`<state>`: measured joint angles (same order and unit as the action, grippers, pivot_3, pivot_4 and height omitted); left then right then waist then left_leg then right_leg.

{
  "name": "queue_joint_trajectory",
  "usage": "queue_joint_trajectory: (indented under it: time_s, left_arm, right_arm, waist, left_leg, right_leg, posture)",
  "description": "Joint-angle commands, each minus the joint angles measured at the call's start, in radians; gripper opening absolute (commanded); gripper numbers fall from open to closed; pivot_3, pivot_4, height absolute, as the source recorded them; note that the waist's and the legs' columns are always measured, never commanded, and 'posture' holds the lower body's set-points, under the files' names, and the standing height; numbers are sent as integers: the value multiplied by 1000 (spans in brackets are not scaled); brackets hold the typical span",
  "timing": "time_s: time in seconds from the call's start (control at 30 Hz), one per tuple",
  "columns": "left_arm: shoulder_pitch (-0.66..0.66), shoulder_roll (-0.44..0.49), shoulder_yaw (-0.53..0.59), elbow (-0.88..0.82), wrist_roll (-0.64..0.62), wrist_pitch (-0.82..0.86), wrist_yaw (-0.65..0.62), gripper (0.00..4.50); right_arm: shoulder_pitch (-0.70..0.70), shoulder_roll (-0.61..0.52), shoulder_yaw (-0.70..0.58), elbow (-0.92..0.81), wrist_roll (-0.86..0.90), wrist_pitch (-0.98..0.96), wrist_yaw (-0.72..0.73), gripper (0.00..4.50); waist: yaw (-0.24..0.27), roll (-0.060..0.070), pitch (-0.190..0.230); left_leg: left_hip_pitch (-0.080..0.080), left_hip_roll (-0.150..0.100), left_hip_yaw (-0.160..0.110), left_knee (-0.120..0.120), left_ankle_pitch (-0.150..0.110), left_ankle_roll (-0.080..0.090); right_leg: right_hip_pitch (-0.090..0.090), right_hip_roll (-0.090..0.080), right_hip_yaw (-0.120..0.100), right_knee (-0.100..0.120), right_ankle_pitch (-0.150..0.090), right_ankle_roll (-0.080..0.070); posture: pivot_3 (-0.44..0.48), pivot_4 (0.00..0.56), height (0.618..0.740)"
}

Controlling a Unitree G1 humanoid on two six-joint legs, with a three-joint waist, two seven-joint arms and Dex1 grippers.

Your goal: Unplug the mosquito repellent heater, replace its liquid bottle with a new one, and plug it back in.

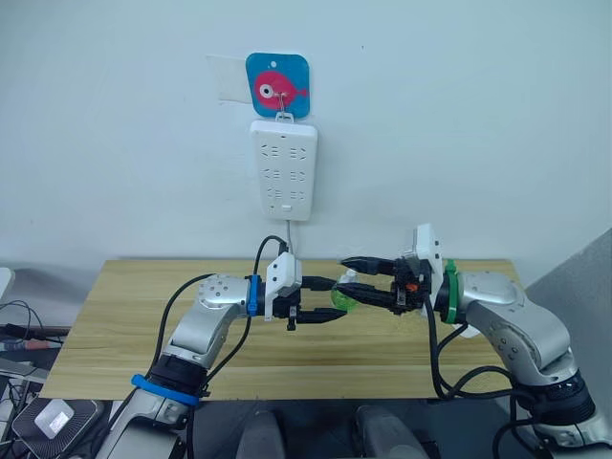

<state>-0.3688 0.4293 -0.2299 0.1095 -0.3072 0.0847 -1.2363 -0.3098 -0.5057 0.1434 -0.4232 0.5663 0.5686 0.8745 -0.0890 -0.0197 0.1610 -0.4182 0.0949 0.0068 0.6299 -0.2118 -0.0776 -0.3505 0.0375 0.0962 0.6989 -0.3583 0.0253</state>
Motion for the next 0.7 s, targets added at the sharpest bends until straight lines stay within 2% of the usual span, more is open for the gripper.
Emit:
queue_joint_trajectory:
  time_s: [0.03,0.07,0.1,0.27,0.37,0.5,0.57,0.7]
  left_arm:
    - [-3,6,5,-38,-9,-3,-3,2163]
    - [-2,6,5,-39,-9,-3,-3,2163]
    - [0,8,5,-40,-8,-4,-3,2163]
    - [-3,9,5,-33,-7,-5,-3,2163]
    - [2,15,9,-24,-6,-12,-7,2163]
    - [4,22,18,-16,-7,-15,-4,2163]
    - [18,35,30,-24,-11,-11,2,2163]
    - [64,58,36,-64,-22,0,10,2163]
  right_arm:
    - [-19,-1,2,2,-14,-32,14,565]
    - [-20,2,-3,1,-5,-27,12,226]
    - [-22,4,-8,-3,3,-20,10,193]
    - [-60,2,-86,-66,134,99,-39,193]
    - [-145,15,-174,-109,276,204,-139,193]
    - [-197,16,-220,-122,333,260,-235,193]
    - [-174,27,-219,-91,238,215,-310,193]
    - [-61,31,-110,24,-73,-31,-366,193]
  waist:
    - [0,0,0]
    - [0,0,0]
    - [0,0,0]
    - [0,0,0]
    - [-3,0,0]
    - [-2,0,0]
    - [-2,0,0]
    - [-2,0,0]
  left_leg:
    - [0,0,0,0,0,0]
    - [0,0,0,0,0,0]
    - [0,0,0,0,0,0]
    - [0,0,0,0,0,0]
    - [0,0,0,0,0,0]
    - [0,0,0,-1,0,0]
    - [-1,0,0,-1,0,0]
    - [-1,0,1,-1,0,0]
  right_leg:
    - [0,0,0,0,0,0]
    - [0,0,0,0,0,0]
    - [0,0,0,0,0,0]
    - [0,0,0,0,0,0]
    - [0,0,1,0,0,0]
    - [0,0,0,0,0,0]
    - [0,0,0,-1,0,0]
    - [-1,-1,1,-1,0,0]
  posture:
    - [-109,141,740]
    - [-109,141,740]
    - [-109,141,740]
    - [-113,142,740]
    - [-118,143,740]
    - [-127,143,740]
    - [-129,142,740]
    - [-126,144,740]
